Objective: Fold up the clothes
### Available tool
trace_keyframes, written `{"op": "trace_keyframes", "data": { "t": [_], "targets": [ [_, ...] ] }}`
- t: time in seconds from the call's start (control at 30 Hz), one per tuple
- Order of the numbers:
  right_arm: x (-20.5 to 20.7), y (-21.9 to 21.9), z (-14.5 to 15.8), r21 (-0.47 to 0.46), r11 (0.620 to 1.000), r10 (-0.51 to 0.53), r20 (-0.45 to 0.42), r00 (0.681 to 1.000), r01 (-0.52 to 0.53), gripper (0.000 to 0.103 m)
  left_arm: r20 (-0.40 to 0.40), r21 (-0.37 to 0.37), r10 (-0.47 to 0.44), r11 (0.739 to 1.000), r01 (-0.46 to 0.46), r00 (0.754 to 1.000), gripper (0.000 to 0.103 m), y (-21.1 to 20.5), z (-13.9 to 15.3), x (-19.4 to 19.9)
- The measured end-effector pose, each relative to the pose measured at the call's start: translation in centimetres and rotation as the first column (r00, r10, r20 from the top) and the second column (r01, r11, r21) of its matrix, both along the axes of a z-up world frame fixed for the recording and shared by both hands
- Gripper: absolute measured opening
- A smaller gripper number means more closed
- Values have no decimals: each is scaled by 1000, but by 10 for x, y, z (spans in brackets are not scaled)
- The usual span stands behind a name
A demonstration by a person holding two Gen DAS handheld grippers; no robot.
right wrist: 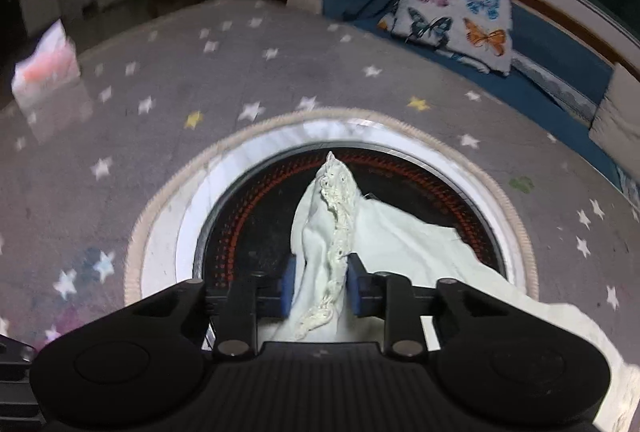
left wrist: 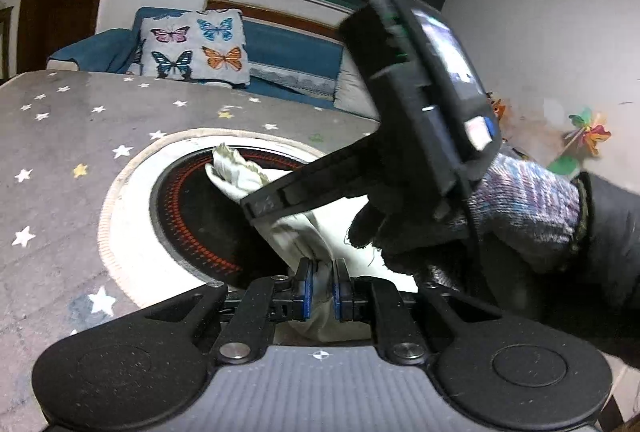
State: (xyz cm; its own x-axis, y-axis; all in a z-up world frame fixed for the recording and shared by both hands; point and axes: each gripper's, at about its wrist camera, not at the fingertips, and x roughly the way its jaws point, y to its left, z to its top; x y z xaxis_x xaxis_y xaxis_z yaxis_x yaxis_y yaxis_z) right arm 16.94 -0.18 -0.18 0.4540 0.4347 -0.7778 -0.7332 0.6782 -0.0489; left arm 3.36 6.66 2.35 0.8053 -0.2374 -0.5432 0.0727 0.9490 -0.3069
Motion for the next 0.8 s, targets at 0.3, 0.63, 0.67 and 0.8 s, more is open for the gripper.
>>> {"op": "trace_keyframes", "data": {
  "t": [0.3,0.63,0.67,0.8],
  "targets": [
    [11,-111,38,327,922,-195,-70,978,207,16,71,19,-139,990,138,988,11,-49,29,7],
    [28,-251,42,481,773,-382,-169,909,414,15,78,78,-337,940,331,938,10,-142,38,43],
    [29,-262,40,487,760,-396,-179,901,431,15,74,86,-356,933,350,932,10,-152,37,46],
    [39,-307,24,502,703,-444,-243,862,504,15,47,115,-417,905,410,907,10,-188,29,60]
  ]
}}
